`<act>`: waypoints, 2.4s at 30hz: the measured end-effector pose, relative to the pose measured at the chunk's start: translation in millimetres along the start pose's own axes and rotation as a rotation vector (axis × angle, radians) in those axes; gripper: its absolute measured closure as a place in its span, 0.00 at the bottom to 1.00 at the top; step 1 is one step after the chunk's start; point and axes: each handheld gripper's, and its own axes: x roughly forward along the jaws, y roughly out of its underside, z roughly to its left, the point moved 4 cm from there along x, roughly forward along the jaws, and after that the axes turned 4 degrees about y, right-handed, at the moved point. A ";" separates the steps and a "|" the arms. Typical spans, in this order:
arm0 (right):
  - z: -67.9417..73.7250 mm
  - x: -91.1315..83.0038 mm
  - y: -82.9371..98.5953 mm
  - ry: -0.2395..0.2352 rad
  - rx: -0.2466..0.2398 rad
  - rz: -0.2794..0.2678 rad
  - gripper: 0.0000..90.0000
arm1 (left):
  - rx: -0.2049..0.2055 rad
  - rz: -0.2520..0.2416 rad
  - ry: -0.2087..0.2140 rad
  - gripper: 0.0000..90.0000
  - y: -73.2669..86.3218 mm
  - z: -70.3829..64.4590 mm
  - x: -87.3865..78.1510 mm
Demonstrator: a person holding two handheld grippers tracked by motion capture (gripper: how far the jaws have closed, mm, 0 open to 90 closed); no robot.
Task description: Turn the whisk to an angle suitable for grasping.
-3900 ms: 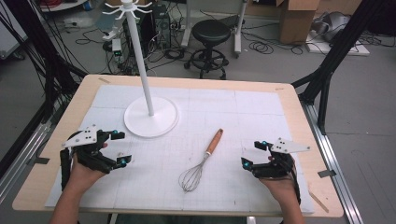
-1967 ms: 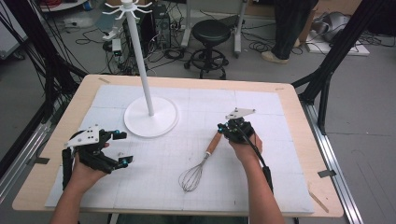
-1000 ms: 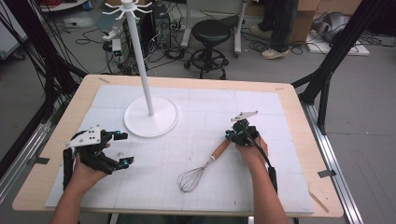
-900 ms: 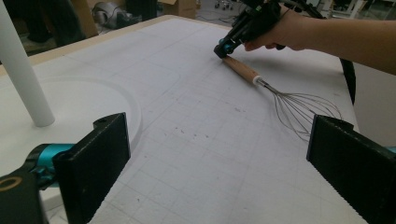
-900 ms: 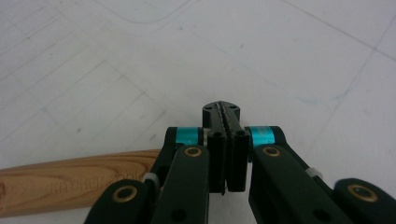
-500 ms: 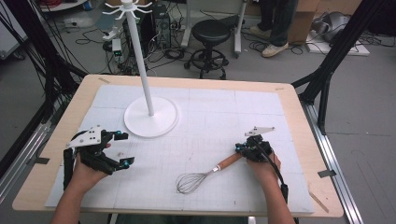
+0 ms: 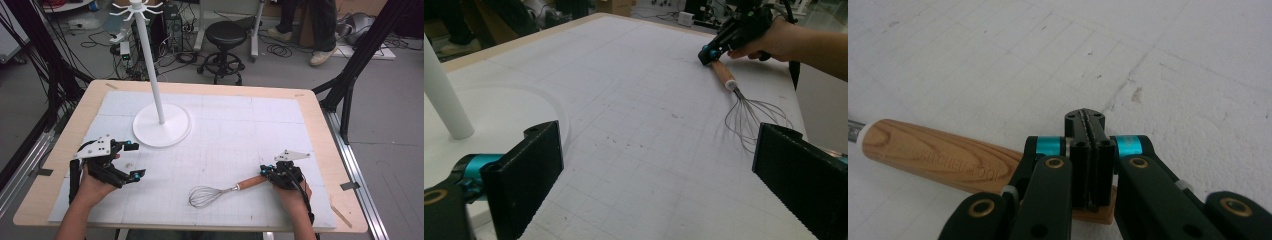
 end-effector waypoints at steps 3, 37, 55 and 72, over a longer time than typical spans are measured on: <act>0.5 -2.6 0.3 0.000 0.004 -0.014 0.94 | 0.005 -0.002 0.007 0.07 -1.3 -1.1 0.6; 7.5 -63.2 -31.2 -0.082 -0.124 -0.443 0.24 | 0.029 -0.025 0.009 0.07 -7.8 -3.8 -2.8; 9.8 -55.1 -26.8 -0.111 -0.156 -0.396 0.23 | 0.024 -0.025 0.009 0.07 -7.4 -2.8 -3.4; 44.9 -3.2 -7.8 -0.216 -0.378 -0.090 0.23 | 0.021 -0.033 0.005 0.07 -7.7 -1.9 -5.6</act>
